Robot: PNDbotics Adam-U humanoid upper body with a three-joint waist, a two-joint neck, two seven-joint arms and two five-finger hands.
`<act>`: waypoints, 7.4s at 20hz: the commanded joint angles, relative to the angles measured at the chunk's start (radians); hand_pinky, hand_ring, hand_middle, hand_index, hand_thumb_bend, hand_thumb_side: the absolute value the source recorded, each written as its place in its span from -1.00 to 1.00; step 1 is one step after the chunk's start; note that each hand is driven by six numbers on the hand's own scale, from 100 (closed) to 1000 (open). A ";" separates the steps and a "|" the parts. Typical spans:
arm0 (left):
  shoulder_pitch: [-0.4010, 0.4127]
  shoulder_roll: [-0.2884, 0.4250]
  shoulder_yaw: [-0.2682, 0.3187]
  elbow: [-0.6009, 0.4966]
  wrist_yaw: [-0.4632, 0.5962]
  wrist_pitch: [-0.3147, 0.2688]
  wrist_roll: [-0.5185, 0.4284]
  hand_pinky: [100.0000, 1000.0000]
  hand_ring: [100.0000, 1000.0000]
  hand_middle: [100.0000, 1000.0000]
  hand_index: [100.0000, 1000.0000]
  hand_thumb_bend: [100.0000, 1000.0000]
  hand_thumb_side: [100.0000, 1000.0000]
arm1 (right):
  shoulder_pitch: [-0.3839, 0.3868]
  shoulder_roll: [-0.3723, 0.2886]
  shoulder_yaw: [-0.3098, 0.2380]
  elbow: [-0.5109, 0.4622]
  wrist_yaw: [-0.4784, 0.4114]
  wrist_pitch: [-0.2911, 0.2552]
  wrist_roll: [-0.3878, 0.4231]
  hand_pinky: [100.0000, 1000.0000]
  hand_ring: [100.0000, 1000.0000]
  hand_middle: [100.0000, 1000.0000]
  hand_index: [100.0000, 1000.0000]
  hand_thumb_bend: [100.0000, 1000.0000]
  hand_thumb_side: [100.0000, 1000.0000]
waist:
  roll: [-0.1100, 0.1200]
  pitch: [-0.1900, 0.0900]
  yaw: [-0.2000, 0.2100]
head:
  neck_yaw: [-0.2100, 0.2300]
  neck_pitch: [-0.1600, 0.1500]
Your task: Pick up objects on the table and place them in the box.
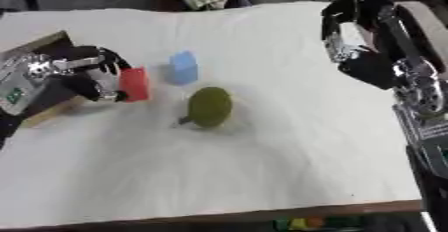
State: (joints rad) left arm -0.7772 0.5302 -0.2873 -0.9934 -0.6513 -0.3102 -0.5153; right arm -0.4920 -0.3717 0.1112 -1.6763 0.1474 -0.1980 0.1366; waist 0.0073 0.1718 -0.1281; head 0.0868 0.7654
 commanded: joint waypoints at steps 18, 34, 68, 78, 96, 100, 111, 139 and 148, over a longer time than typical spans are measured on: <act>-0.009 0.015 -0.003 -0.062 0.021 -0.003 0.202 0.15 0.00 -0.19 0.16 -0.78 -0.96 | -0.012 -0.005 -0.008 -0.005 -0.002 -0.006 0.007 0.40 0.43 0.14 0.68 -1.00 -0.28 | 0.002 -0.016 -0.002 | -0.003 0.005; 0.085 0.197 0.101 -0.217 0.053 0.108 0.228 0.19 0.02 -0.18 0.18 -0.68 -0.96 | -0.006 -0.012 -0.015 -0.002 0.002 -0.008 0.004 0.40 0.43 0.13 0.68 -1.00 -0.28 | 0.008 -0.017 0.021 | -0.021 0.005; 0.167 0.205 0.304 -0.045 0.051 0.215 0.625 0.36 0.51 0.54 0.76 -0.46 -0.13 | -0.107 -0.054 0.008 0.073 0.024 -0.010 0.016 0.41 0.43 0.14 0.70 -1.00 -0.35 | -0.001 -0.017 0.045 | -0.046 0.005; 0.383 0.183 0.335 -0.471 0.349 0.244 0.616 0.16 0.38 0.39 0.65 -0.91 -0.11 | -0.365 -0.074 0.124 0.368 0.089 -0.065 0.126 0.46 0.48 0.26 0.76 -1.00 -0.70 | -0.003 -0.015 0.095 | -0.078 0.005; 0.539 0.029 0.367 -0.793 0.468 0.263 0.514 0.12 0.35 0.36 0.66 -1.00 0.08 | -0.524 0.095 0.211 0.773 0.527 -0.300 0.436 0.62 0.67 0.65 0.81 -1.00 -0.08 | -0.010 -0.021 0.129 | -0.122 0.005; 0.546 0.020 0.371 -0.784 0.467 0.264 0.495 0.12 0.35 0.36 0.66 -1.00 0.12 | -0.513 0.113 0.225 0.794 0.584 -0.341 0.472 0.64 0.68 0.68 0.82 -1.00 0.16 | -0.012 -0.022 0.127 | -0.126 0.005; 0.557 0.014 0.371 -0.770 0.466 0.263 0.475 0.12 0.34 0.36 0.66 -1.00 0.16 | -0.497 0.096 0.269 0.752 0.596 -0.420 0.569 0.66 0.70 0.71 0.82 -1.00 0.42 | -0.016 -0.020 0.124 | -0.121 0.005; 0.567 0.011 0.369 -0.764 0.455 0.263 0.463 0.12 0.34 0.36 0.67 -1.00 0.20 | -0.444 0.063 0.315 0.707 0.648 -0.450 0.572 0.63 0.66 0.64 0.21 -1.00 -0.55 | -0.020 -0.020 0.120 | -0.120 0.005; 0.567 0.007 0.368 -0.765 0.458 0.262 0.461 0.12 0.34 0.36 0.67 -1.00 0.21 | -0.475 0.074 0.287 0.674 0.545 -0.414 0.410 0.53 0.53 0.40 -0.40 -1.00 -0.69 | -0.019 -0.021 0.123 | -0.119 0.005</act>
State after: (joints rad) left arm -0.2030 0.5245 0.0702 -1.7453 -0.1931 -0.0460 -0.0513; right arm -0.9403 -0.2897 0.4126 -0.9756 0.7135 -0.5987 0.5500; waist -0.0172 0.1690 -0.0062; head -0.0323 0.7655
